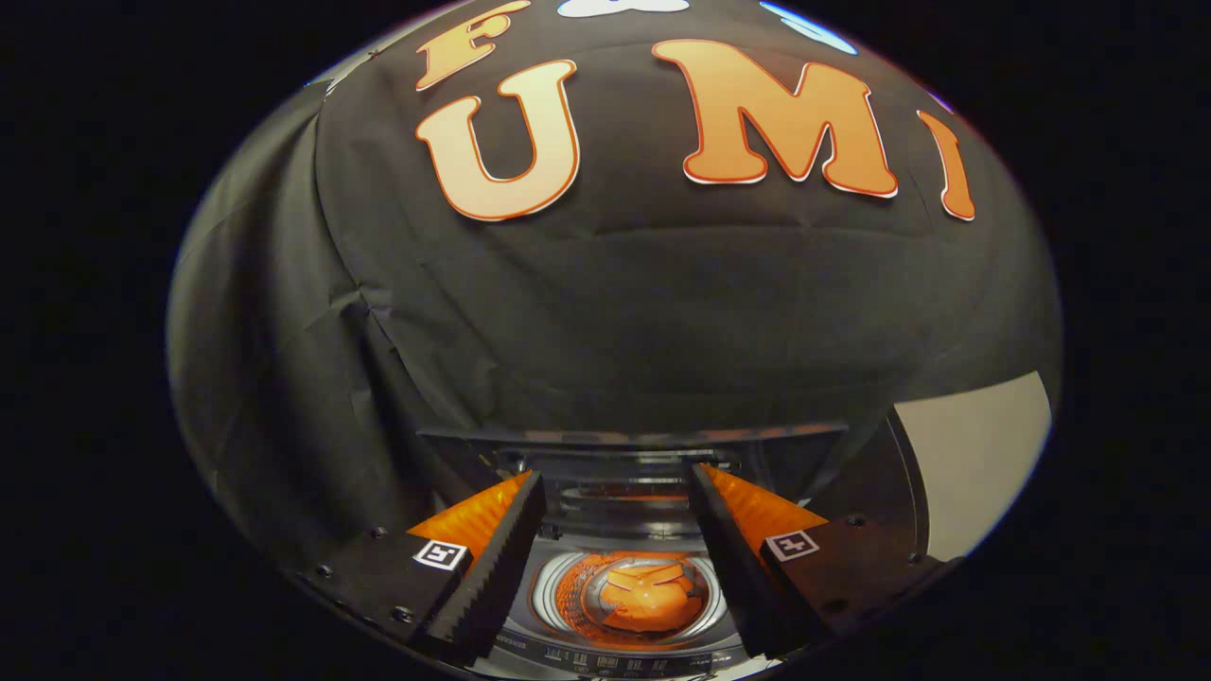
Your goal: Put the clothes into the washing machine and then close the washing machine lid.
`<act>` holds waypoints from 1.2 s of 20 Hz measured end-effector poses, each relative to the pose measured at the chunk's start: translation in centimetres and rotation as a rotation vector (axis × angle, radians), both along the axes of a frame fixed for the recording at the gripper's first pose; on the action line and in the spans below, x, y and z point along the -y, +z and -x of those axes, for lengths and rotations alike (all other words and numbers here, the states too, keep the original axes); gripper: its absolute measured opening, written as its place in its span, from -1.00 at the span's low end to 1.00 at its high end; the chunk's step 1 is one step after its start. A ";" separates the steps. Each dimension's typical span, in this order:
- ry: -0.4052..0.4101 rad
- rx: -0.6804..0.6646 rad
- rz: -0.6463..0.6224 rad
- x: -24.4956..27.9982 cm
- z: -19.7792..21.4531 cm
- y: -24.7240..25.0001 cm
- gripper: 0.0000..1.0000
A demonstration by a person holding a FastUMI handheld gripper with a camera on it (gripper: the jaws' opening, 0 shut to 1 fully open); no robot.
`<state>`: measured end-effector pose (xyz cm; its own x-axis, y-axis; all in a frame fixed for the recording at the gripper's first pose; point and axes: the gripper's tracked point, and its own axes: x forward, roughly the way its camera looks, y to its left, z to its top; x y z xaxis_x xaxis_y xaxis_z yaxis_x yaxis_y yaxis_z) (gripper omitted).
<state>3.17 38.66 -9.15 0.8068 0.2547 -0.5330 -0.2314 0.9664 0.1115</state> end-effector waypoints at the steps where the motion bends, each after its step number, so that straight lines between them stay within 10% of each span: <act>1: -0.002 0.002 -0.003 0.1 -0.7 0.4 0.97; 12: -0.029 -0.029 0.001 -0.4 -6.5 -2.5 0.97; 24: -0.020 0.119 0.040 -0.1 -2.9 -3.0 0.99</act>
